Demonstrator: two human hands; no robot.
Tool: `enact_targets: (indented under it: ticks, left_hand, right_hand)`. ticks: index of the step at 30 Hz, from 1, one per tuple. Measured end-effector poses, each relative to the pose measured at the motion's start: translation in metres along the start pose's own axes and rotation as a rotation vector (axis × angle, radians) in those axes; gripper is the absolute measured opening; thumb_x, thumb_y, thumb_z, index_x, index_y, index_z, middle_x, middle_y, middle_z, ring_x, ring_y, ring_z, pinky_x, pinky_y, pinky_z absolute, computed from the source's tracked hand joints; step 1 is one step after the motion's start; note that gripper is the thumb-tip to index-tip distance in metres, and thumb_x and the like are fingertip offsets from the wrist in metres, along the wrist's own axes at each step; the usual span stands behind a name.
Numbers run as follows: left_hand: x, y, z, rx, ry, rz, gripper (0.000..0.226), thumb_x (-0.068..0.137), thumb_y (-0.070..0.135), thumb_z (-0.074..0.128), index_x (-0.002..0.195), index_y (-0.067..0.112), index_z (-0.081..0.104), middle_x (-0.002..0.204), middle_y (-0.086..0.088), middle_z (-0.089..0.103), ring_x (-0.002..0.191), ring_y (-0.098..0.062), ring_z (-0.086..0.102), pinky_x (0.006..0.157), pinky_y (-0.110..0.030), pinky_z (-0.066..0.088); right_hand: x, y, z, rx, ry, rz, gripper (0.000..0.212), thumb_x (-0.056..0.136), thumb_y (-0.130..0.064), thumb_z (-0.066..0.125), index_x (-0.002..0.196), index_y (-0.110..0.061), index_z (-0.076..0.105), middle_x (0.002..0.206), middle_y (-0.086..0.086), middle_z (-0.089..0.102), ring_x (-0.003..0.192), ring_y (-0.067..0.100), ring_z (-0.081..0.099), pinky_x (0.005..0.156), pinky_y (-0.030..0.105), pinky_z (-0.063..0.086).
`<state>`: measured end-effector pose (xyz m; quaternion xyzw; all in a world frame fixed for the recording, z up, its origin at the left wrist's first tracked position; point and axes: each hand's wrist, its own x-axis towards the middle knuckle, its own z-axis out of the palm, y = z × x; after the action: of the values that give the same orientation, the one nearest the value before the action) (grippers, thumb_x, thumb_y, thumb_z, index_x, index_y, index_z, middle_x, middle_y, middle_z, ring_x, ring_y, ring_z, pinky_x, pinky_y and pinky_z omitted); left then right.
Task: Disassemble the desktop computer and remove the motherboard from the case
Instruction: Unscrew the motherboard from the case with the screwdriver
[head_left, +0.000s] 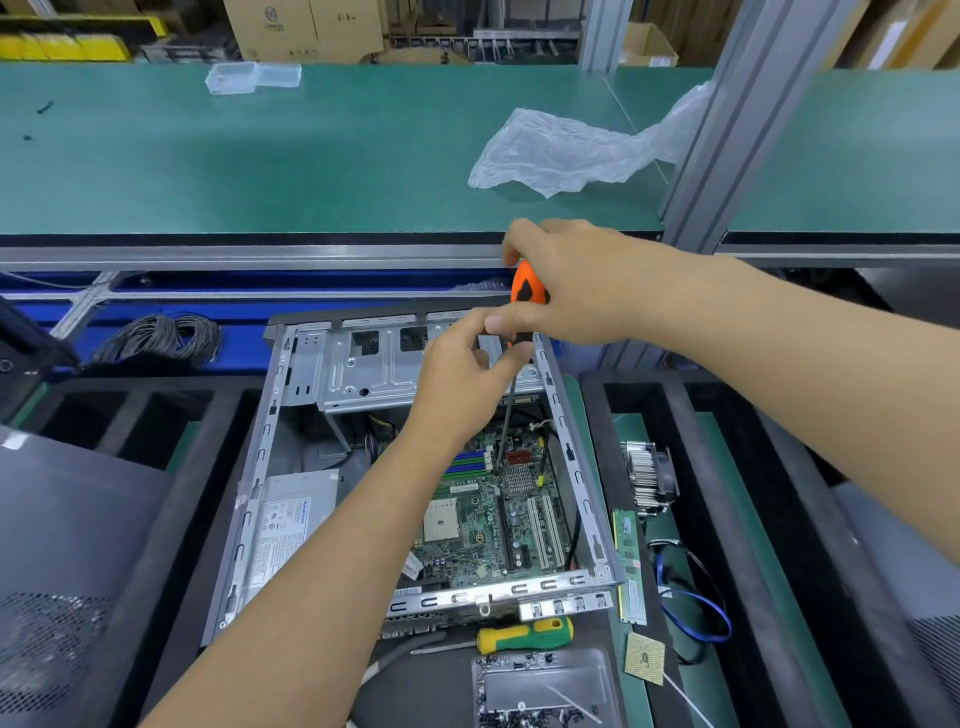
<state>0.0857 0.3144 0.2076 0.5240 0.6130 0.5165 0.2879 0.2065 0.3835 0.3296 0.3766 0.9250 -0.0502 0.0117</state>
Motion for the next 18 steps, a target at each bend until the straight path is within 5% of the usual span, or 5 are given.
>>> enact_targets:
  ticks: [5,10,14,16,18]
  left_hand:
    - [0.0004,-0.003,0.0009,0.009,-0.008,-0.003,0.027,0.084,0.033,0.073,0.101,0.046,0.056,0.088,0.016,0.061,0.048,-0.003,0.04,0.051,-0.017,0.032]
    - [-0.0015,-0.0055,0.0014,-0.023,-0.014,-0.002,0.024,0.09,0.026,0.066,0.101,0.046,0.06,0.048,0.005,0.042,0.045,-0.012,0.025,0.05,-0.025,0.025]
    - [0.0001,-0.0013,0.0019,0.02,0.025,-0.015,0.02,0.083,0.029,0.075,0.097,0.03,0.063,0.075,0.01,0.06,0.056,-0.019,0.042,0.05,-0.031,0.038]
    - [-0.0006,-0.0006,0.0024,0.031,0.024,-0.004,0.024,0.081,0.031,0.077,0.1,0.027,0.062,0.088,0.007,0.058,0.057,-0.015,0.043,0.055,-0.033,0.04]
    - [-0.0025,-0.0011,0.0017,0.005,0.004,-0.007,0.026,0.084,0.034,0.074,0.106,0.036,0.06,0.075,0.014,0.052,0.049,-0.006,0.035,0.049,-0.018,0.032]
  right_hand:
    - [0.0038,0.0015,0.004,-0.069,0.032,0.0,0.04,0.091,-0.056,0.054,0.107,-0.02,0.048,0.096,0.007,0.053,0.088,0.032,0.053,0.073,0.041,0.047]
    - [0.0022,0.0028,-0.0021,0.033,-0.001,-0.092,0.022,0.088,-0.031,0.063,0.104,-0.029,0.047,0.101,-0.002,0.056,0.09,0.021,0.052,0.072,0.036,0.046]
    - [0.0006,0.0019,0.0021,-0.106,0.094,-0.044,0.055,0.08,-0.069,0.059,0.109,-0.023,0.048,0.095,0.0,0.053,0.086,0.027,0.052,0.068,0.036,0.042]
    - [0.0004,0.0013,0.0021,-0.122,0.097,0.0,0.055,0.082,-0.069,0.057,0.107,-0.02,0.048,0.088,0.005,0.052,0.084,0.032,0.052,0.07,0.039,0.046]
    - [-0.0002,0.0007,0.0011,-0.072,0.074,-0.032,0.043,0.085,-0.058,0.062,0.106,-0.023,0.048,0.094,0.005,0.056,0.088,0.032,0.054,0.076,0.043,0.05]
